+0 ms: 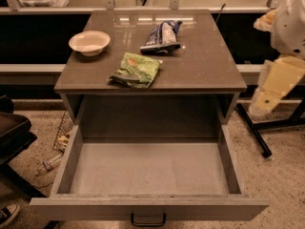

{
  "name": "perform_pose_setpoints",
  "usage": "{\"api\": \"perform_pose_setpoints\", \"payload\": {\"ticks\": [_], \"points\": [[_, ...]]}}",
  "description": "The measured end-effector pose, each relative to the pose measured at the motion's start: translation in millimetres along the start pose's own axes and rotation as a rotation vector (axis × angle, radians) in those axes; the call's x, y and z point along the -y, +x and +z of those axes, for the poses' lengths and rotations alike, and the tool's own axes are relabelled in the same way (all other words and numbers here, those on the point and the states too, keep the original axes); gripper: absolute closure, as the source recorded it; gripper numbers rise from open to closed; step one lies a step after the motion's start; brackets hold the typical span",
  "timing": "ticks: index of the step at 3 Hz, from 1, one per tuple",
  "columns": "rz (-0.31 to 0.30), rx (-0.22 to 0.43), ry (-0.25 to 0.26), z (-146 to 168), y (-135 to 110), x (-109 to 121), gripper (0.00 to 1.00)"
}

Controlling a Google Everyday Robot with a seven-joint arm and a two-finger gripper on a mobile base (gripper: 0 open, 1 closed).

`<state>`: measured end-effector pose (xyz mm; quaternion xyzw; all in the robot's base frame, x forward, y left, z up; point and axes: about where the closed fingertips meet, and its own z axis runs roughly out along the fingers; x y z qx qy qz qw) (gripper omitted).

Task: Place blue chip bag into top drawer

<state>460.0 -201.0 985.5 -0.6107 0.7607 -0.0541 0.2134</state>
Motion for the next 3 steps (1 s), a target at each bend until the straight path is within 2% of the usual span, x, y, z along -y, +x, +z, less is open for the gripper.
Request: {"api": "perform_pose_setpoints", "payload": {"ticks": [1,2,3], "points": [[-0.111,0.144,0.075,36.5,-45.2,43.4,0.00],[-0.222,0.313,0.172,77.4,-108.3,114.8,0.00],[-0.250,0.388,0.194,100.2,-148.0,155.3,0.00]]}}
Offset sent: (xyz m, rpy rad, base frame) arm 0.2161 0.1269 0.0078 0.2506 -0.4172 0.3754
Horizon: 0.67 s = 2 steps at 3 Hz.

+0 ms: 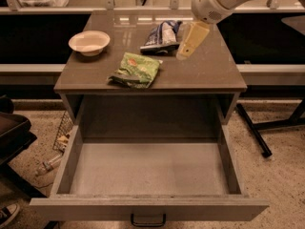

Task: Place blue chip bag into top drawer

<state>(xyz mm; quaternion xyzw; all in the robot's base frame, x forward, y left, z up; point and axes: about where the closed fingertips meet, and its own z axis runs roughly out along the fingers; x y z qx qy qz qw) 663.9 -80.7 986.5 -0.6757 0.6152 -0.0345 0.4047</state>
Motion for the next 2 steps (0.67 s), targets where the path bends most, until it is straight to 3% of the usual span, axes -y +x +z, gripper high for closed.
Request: {"api": "perform_pose_setpoints", "payload": {"ticks": [1,2], "points": [[0.001,0.004,0.005,0.8,-1.2,-0.7,0.00],[0.066,-0.015,0.057,17.9,8.6,20.1,0.00]]}}
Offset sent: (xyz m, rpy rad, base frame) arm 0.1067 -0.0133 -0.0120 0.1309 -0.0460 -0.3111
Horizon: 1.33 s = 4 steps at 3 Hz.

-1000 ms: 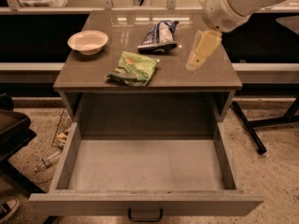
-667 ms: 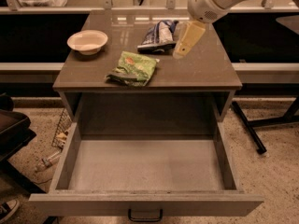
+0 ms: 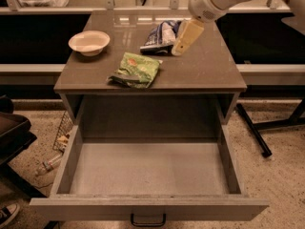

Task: Place blue chip bag into top drawer

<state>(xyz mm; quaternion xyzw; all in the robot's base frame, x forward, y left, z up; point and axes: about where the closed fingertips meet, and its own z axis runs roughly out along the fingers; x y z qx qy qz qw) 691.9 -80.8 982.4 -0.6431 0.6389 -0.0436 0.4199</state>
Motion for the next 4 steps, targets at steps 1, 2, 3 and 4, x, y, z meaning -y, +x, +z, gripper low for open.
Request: {"api": "perform_pose_setpoints", "payload": {"ticks": [1,2,3,4], "points": [[0.095,-0.073,0.042,50.0,27.9,39.2,0.00],[0.179,-0.138,0.079,85.3,59.8,78.6,0.00],[0.247,-0.160,0.100,112.8,83.2,101.5,0.00],[0.322,-0.149,0.113,135.7,103.3,109.6,0.00]]}}
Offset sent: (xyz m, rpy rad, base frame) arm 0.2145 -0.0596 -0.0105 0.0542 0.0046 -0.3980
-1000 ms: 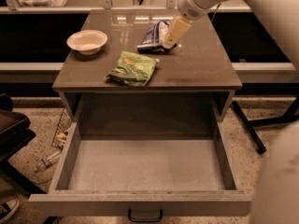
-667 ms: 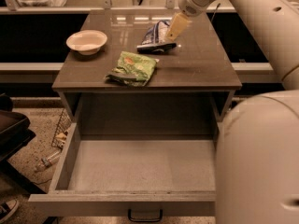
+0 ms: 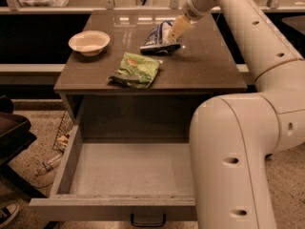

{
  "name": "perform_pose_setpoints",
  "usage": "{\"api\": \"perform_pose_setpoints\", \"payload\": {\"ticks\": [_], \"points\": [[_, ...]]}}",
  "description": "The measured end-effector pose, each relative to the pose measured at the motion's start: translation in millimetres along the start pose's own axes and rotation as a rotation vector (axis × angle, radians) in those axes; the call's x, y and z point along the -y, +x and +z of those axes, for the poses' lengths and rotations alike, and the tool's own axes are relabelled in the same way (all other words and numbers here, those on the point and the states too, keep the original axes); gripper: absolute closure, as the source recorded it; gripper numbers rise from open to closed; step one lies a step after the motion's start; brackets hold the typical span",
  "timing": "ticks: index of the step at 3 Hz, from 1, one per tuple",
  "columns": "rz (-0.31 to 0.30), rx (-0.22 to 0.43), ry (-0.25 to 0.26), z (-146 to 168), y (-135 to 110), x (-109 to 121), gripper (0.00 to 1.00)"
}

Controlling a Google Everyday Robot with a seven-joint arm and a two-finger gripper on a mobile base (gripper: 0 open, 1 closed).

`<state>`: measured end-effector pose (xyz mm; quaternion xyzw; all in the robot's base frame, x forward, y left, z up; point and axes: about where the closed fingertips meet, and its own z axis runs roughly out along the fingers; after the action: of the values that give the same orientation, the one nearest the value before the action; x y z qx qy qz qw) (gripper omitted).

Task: Place blue chip bag into top drawer

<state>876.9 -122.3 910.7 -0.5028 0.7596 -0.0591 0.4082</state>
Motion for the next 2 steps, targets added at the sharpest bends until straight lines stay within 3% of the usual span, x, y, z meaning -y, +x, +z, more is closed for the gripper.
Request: {"api": "perform_pose_setpoints", "payload": {"ticks": [1,2], "points": [[0.074,0.034,-0.023,27.9,11.7,-2.8,0.00],[0.119,0.065,-0.070,52.9,15.2,-15.5,0.14]]}}
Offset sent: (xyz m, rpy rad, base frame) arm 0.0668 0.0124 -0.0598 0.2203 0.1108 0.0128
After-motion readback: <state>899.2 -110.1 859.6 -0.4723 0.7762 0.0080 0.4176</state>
